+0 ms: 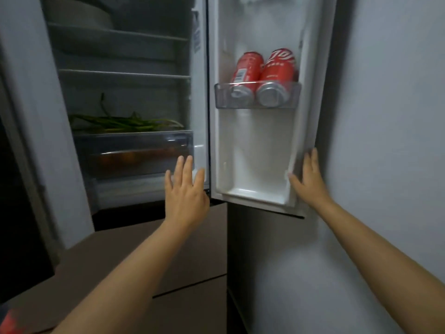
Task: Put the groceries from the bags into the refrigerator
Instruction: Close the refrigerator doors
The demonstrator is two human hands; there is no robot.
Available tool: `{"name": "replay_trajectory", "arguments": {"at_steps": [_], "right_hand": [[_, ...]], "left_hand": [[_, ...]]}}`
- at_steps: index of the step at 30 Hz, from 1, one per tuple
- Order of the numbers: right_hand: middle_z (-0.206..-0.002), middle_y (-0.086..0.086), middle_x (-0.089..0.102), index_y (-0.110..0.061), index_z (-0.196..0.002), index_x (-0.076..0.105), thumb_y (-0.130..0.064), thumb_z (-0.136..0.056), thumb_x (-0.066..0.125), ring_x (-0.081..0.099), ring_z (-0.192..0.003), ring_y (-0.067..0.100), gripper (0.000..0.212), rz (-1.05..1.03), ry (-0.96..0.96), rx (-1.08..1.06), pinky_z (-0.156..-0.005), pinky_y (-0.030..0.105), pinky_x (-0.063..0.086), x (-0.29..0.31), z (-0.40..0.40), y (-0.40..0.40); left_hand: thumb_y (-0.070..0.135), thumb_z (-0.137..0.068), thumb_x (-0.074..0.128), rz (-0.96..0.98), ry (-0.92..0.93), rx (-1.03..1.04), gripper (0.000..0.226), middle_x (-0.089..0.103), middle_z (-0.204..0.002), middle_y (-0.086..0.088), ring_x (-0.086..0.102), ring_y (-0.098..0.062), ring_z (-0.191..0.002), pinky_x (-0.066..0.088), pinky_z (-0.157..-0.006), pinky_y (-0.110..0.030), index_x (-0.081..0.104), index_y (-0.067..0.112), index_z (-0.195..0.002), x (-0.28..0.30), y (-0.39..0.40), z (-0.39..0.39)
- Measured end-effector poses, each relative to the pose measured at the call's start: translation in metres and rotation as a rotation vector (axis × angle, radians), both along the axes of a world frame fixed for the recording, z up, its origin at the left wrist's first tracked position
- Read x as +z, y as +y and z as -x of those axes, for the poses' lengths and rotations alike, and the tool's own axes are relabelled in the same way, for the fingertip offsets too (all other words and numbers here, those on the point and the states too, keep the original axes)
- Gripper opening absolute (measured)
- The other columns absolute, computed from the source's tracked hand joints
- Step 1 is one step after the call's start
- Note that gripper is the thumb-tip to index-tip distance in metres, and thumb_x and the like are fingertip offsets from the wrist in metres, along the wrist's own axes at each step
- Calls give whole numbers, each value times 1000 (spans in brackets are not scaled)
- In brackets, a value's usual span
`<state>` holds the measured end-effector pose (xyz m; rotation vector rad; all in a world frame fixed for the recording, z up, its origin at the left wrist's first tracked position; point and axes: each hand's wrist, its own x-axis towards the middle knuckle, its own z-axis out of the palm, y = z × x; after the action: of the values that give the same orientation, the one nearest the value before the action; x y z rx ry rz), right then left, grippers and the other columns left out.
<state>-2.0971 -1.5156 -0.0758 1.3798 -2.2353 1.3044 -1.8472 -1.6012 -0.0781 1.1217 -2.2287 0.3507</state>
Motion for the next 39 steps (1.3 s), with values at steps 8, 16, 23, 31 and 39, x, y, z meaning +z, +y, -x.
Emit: {"name": "replay_trajectory", "arguments": {"at_steps": [8,16,23,31,39], "right_hand": [[-156,18,14,1,-146,9,-27,-95,46,14,-145,27,68,440,-466,-126,-118,33,11,11,-11,-37],[-154,20,16,0,-144,17,-57,-69,37,16,-144,30,96,513,-308,-227,-116,36,14,-10,-101,-22],[-145,24,33,2,-135,38,-57,-69,25,29,-135,39,89,445,-117,-282,-110,50,23,-24,-229,-28],[-128,31,52,-3,-123,41,-37,-80,38,29,-126,32,55,136,302,-127,-101,61,29,-16,-313,-89],[-157,16,-5,-9,-147,7,-45,-89,46,-7,-146,29,80,104,144,-7,-119,43,-2,23,-343,-156]], "left_hand": [[22,-95,43,-53,24,97,61,-8,-160,-12,-15,-28,-147,-4,-119,-46,17,17,-150,-8,-17,-19],[23,-96,42,-26,47,76,59,-3,-160,-13,-10,-28,-148,1,-119,-45,18,15,-149,10,-37,-85],[29,-98,38,-36,76,60,65,-2,-160,-11,-4,-26,-149,8,-119,-41,6,11,-151,29,-66,-187],[23,-98,38,-38,-104,128,68,-7,-160,-10,-10,-26,-148,6,-120,-43,-2,10,-151,48,-129,-263],[31,-93,55,-76,-206,131,90,-22,-158,-8,-18,-28,-146,3,-118,-51,-13,22,-150,51,-177,-265]]}}
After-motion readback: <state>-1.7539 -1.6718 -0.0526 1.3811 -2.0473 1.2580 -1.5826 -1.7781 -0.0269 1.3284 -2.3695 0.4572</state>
